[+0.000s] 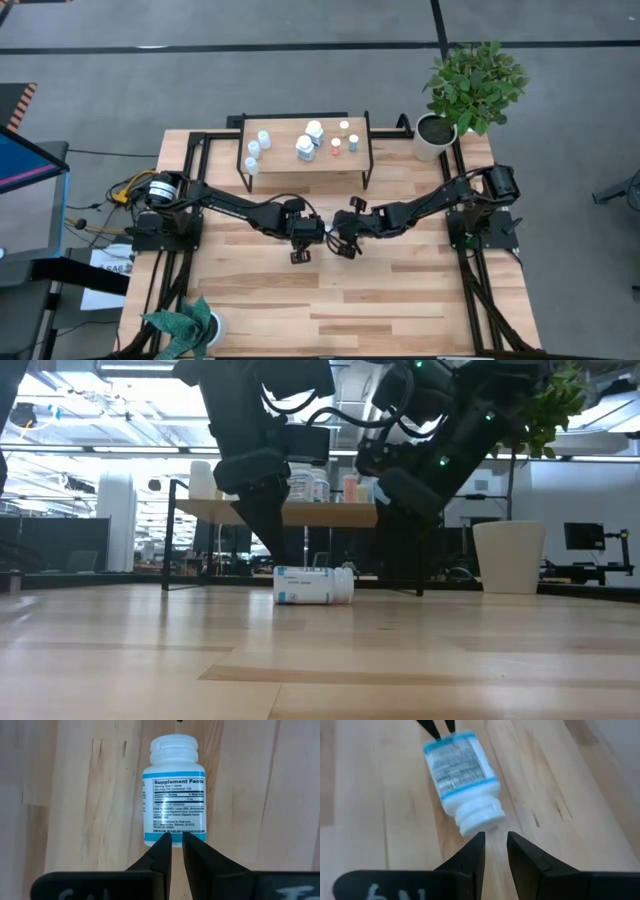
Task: Pick and place medicine bottles onto shelf by color
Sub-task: Put the white pill bottle on the shelf
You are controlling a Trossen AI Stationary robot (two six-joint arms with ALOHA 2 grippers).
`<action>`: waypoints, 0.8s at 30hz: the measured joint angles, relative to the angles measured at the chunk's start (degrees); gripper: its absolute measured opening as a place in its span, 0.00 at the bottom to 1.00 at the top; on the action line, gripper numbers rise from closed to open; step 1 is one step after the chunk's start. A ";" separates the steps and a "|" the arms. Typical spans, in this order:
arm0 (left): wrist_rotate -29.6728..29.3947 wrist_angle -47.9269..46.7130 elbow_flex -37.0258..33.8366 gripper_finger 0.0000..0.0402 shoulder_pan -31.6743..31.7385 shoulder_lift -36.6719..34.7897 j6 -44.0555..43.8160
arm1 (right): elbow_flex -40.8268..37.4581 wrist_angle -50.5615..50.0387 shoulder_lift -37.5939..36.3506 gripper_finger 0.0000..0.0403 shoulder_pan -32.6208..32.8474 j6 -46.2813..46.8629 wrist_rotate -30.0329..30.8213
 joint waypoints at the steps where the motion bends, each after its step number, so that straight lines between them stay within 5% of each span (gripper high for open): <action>1: 0.02 0.03 0.00 0.09 0.00 0.00 0.00 | -0.39 1.33 0.02 0.26 0.00 -0.50 -0.23; 24: 1.42 -0.11 0.07 0.09 0.00 0.11 -0.81 | -0.33 5.96 3.86 0.26 -0.72 -1.94 -1.21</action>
